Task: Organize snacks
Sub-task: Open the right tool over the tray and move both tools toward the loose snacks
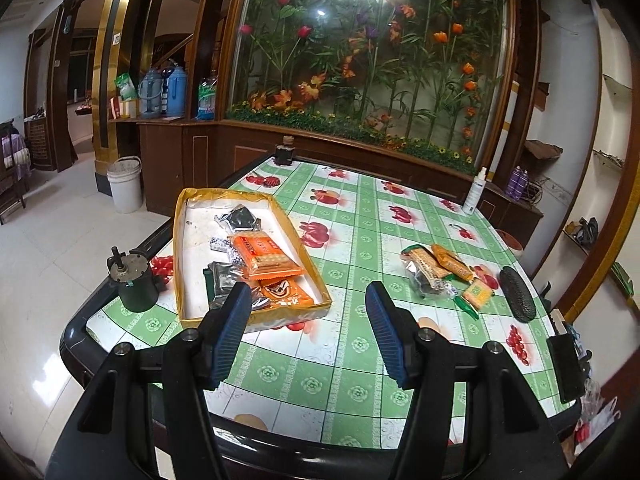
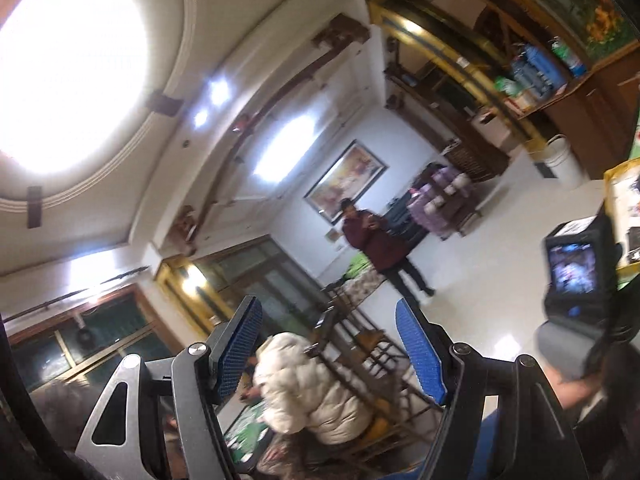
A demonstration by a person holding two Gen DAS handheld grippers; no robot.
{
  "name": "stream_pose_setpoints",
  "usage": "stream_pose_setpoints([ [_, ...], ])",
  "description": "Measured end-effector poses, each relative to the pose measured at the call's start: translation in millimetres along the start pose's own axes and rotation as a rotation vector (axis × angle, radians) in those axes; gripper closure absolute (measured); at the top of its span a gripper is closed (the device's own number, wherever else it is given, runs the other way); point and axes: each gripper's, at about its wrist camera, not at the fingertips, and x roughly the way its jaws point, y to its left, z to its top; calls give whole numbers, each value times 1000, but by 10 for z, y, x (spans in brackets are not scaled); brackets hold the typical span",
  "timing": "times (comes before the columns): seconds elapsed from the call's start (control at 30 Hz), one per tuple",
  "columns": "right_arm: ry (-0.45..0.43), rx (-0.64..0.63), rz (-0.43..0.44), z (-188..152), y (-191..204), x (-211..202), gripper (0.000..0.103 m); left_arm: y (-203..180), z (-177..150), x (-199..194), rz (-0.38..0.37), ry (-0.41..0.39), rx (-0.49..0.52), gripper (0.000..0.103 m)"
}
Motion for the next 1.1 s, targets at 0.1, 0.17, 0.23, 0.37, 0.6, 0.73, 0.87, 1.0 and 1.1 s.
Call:
stream_pose_setpoints([
  [0.1, 14, -9, 57, -120, 154, 37, 31, -44, -6, -57, -4, -7, 13, 45],
  [0.17, 11, -23, 65, -187, 231, 37, 31, -66, -12, -90, -4, -12, 19, 45],
  [0.23, 0, -10, 76, -220, 242, 17, 31, -76, -15, -125, -4, -18, 23, 45],
  [0.37, 5, 28, 71, -263, 215, 19, 29, -95, -18, -168, 1, -25, 23, 45],
  [0.6, -19, 53, 129, -342, 195, -75, 27, -160, 5, -163, -2, -22, 35, 45],
  [0.73, -20, 85, 149, -332, 124, -100, 25, -242, 12, -153, -2, -18, 48, 45],
  [0.87, -55, 88, 167, -281, 105, -190, 24, -321, -2, -97, 5, -2, 59, 45],
  [1.0, -66, 97, 197, -217, 33, -361, 24, -402, 4, -4, 6, 17, 68, 45],
  [1.1, -164, 81, 127, -85, -101, -701, 24, -483, 4, 61, -8, 25, 89, 45],
])
